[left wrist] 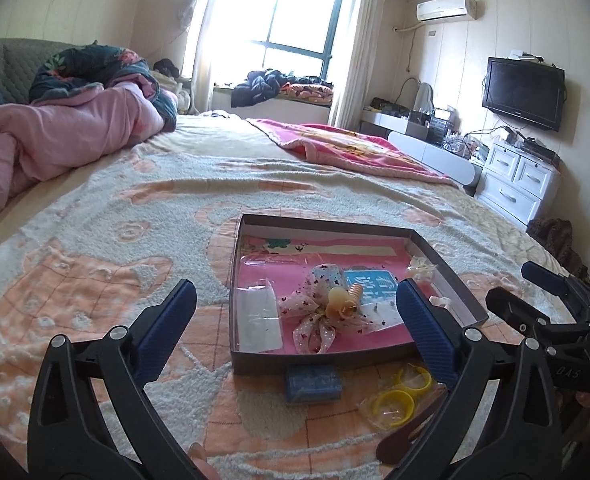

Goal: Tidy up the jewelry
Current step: 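Withdraw both open tools from the tray toward the blue box and brown clip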

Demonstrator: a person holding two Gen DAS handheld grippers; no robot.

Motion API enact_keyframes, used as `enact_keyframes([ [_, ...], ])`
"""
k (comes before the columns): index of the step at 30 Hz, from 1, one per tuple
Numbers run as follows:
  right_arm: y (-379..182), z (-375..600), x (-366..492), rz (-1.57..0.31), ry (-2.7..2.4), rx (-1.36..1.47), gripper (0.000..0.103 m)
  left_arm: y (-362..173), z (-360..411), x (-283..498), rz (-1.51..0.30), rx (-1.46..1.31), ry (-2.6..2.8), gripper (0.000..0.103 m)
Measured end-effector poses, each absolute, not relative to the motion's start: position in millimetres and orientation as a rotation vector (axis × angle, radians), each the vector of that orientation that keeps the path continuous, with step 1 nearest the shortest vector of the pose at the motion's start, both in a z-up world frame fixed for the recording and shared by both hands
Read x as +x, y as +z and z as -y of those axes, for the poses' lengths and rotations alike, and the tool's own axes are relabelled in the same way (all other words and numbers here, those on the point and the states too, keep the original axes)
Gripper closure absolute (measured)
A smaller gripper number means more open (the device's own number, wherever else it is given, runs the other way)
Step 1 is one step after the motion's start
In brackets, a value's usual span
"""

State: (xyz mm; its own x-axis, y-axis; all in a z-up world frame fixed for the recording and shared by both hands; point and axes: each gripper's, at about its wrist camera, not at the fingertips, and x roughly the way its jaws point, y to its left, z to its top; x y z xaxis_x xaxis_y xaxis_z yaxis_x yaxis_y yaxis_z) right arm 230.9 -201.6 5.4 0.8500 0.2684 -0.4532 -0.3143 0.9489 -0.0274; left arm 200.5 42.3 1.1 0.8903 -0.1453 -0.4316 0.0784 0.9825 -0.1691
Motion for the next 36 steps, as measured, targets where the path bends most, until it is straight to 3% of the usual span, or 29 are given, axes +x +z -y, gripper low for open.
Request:
enact_keyframes([
  [36, -9.0, 174.4, 169.0, -0.494, 0.432, -0.152, 0.006, -6.1, -65.8, 147.8, -0.493, -0.099, -0.017, 0.011],
])
